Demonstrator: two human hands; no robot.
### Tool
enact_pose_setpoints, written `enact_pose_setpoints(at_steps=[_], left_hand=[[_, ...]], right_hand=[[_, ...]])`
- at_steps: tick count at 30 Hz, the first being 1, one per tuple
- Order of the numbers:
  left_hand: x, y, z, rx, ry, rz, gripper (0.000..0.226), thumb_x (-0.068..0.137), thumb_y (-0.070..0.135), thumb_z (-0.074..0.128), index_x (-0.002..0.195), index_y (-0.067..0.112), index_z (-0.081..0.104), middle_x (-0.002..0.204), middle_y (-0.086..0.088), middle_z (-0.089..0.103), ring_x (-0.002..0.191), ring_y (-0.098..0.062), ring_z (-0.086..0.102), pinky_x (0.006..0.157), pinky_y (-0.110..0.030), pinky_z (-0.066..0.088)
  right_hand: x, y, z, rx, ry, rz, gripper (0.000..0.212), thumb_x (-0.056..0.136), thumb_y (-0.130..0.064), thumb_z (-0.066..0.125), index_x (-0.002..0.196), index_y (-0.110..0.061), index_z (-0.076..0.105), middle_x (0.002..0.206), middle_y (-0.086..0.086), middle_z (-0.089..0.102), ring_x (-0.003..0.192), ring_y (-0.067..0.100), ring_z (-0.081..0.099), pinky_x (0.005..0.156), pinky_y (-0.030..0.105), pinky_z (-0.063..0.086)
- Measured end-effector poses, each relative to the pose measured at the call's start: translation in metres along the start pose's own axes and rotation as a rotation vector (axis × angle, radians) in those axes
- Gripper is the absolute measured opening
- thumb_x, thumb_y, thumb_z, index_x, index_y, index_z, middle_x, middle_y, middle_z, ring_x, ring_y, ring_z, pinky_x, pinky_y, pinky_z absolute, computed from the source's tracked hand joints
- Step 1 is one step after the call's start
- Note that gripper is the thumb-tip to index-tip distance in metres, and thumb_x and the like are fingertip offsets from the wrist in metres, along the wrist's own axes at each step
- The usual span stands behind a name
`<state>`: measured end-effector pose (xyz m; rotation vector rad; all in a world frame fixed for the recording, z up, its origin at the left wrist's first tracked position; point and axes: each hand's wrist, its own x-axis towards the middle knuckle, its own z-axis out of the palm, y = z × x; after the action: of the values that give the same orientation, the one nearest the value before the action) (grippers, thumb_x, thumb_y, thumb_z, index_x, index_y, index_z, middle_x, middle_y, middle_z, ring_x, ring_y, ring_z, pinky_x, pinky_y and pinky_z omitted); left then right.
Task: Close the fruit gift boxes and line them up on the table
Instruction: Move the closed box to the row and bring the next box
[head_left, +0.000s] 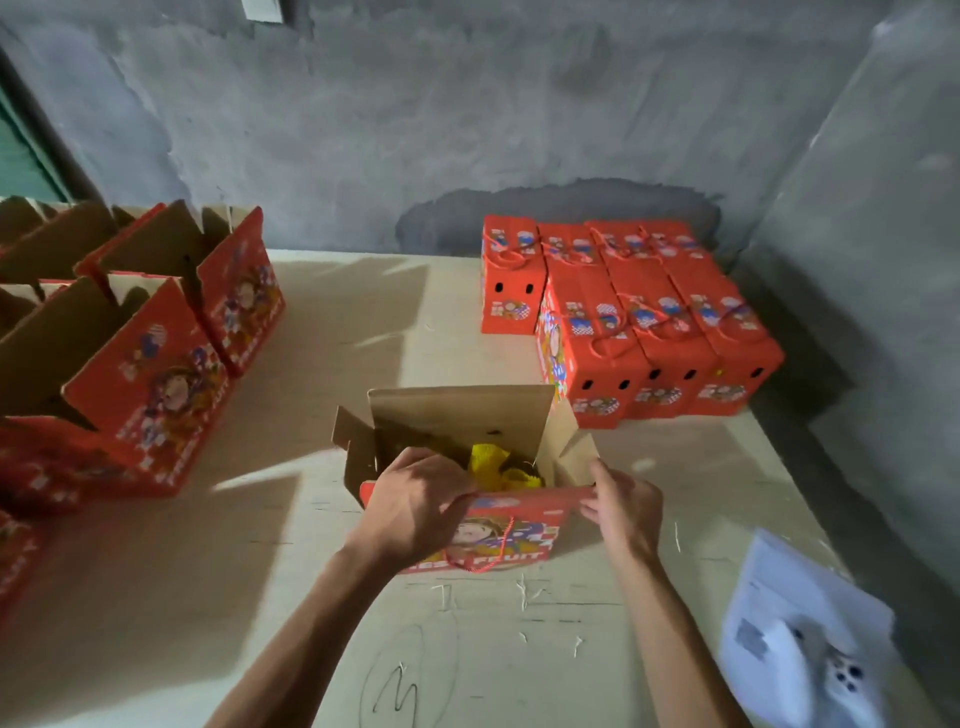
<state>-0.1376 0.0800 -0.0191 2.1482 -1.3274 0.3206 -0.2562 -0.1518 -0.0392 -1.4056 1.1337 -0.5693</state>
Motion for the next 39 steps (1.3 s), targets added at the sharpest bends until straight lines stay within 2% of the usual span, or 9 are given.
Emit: enact_pose_setpoints(at_steps=[4, 8, 11, 16, 21, 24, 28, 32, 39], left_hand=[[0.008, 0.021, 0.014, -0.043, -0.026, 0.074, 0.011, 0.095, 0.027, 0.067, 0.090, 0.023, 0.076, 0.086, 0.010, 0.074, 0.079, -0.015, 0.065, 0.076, -0.025, 0.044], [0.004, 0.031, 0.020, -0.069, -0.023, 0.093, 0.014, 0.098, 0.029, 0.063, 0.093, 0.024, 0.075, 0.088, 0.009, 0.073, 0.080, -0.016, 0.064, 0.070, -0.026, 0.048], [-0.003, 0.033, 0.020, -0.052, -0.002, 0.101, 0.014, 0.099, 0.029, 0.063, 0.095, 0.024, 0.075, 0.089, 0.009, 0.072, 0.079, -0.014, 0.064, 0.069, -0.025, 0.047], [-0.016, 0.045, 0.011, -0.055, -0.037, 0.076, 0.015, 0.101, 0.031, 0.063, 0.097, 0.025, 0.075, 0.093, 0.011, 0.073, 0.081, -0.013, 0.066, 0.066, -0.030, 0.053], [-0.040, 0.035, -0.010, -0.435, 0.188, -0.490, 0.032, 0.105, 0.043, 0.050, 0.089, 0.024, 0.069, 0.082, 0.010, 0.068, 0.072, -0.010, 0.066, 0.054, -0.019, 0.048], [-0.042, 0.007, -0.015, -0.534, 0.440, -0.818, 0.026, 0.105, 0.036, 0.046, 0.105, 0.021, 0.067, 0.092, 0.006, 0.071, 0.084, -0.011, 0.068, 0.069, -0.025, 0.054], [-0.029, -0.041, -0.008, -0.885, 0.407, -1.022, 0.031, 0.111, 0.019, 0.039, 0.133, 0.009, 0.059, 0.130, -0.007, 0.066, 0.120, -0.024, 0.063, 0.091, -0.041, 0.053], [-0.025, -0.050, 0.007, -1.033, 0.177, -0.897, 0.033, 0.109, 0.020, 0.044, 0.119, 0.019, 0.076, 0.118, -0.003, 0.076, 0.116, -0.024, 0.068, 0.091, -0.036, 0.056], [-0.015, -0.056, 0.030, -0.379, -0.051, -0.456, 0.036, 0.088, 0.016, 0.074, 0.104, 0.048, 0.073, 0.110, 0.021, 0.069, 0.105, -0.003, 0.058, 0.089, -0.026, 0.048]], right_hand=[[0.001, 0.016, -0.031, 0.043, 0.114, -0.010, 0.037, 0.091, -0.028, 0.076, 0.054, -0.025, 0.070, 0.059, -0.001, 0.073, 0.065, 0.024, 0.075, 0.078, 0.047, 0.063], [0.005, 0.028, -0.046, 0.095, 0.128, -0.030, 0.026, 0.090, -0.027, 0.078, 0.065, -0.026, 0.074, 0.065, 0.000, 0.075, 0.069, 0.023, 0.076, 0.076, 0.042, 0.064], [0.007, 0.033, -0.045, 0.136, -0.011, -0.076, 0.019, 0.091, -0.030, 0.077, 0.073, -0.023, 0.078, 0.074, -0.004, 0.074, 0.077, 0.019, 0.072, 0.070, 0.028, 0.062], [0.015, 0.038, -0.044, 0.148, -0.259, -0.014, 0.020, 0.100, -0.037, 0.064, 0.110, -0.028, 0.078, 0.107, -0.007, 0.078, 0.101, 0.012, 0.074, 0.082, 0.030, 0.056], [0.035, 0.040, -0.054, 0.071, -0.424, -0.135, 0.026, 0.099, -0.019, 0.066, 0.125, -0.025, 0.069, 0.123, 0.002, 0.073, 0.111, 0.019, 0.071, 0.084, 0.028, 0.058], [0.045, 0.039, -0.053, -0.095, -0.464, -0.223, 0.043, 0.095, -0.035, 0.070, 0.136, -0.038, 0.061, 0.130, -0.010, 0.068, 0.115, 0.008, 0.067, 0.092, 0.027, 0.055], [0.053, 0.043, -0.052, -0.221, -0.549, -0.379, 0.038, 0.093, -0.025, 0.074, 0.129, -0.035, 0.068, 0.141, -0.006, 0.061, 0.124, 0.016, 0.063, 0.101, 0.048, 0.055], [0.060, 0.044, -0.052, -0.524, -0.615, -0.510, 0.038, 0.098, -0.030, 0.068, 0.135, -0.034, 0.063, 0.157, -0.014, 0.041, 0.143, 0.010, 0.044, 0.113, 0.045, 0.044], [0.059, 0.034, -0.050, -0.781, -0.599, -0.679, 0.043, 0.102, -0.040, 0.060, 0.142, -0.026, 0.061, 0.163, -0.024, 0.025, 0.144, -0.002, 0.033, 0.108, 0.028, 0.044]])
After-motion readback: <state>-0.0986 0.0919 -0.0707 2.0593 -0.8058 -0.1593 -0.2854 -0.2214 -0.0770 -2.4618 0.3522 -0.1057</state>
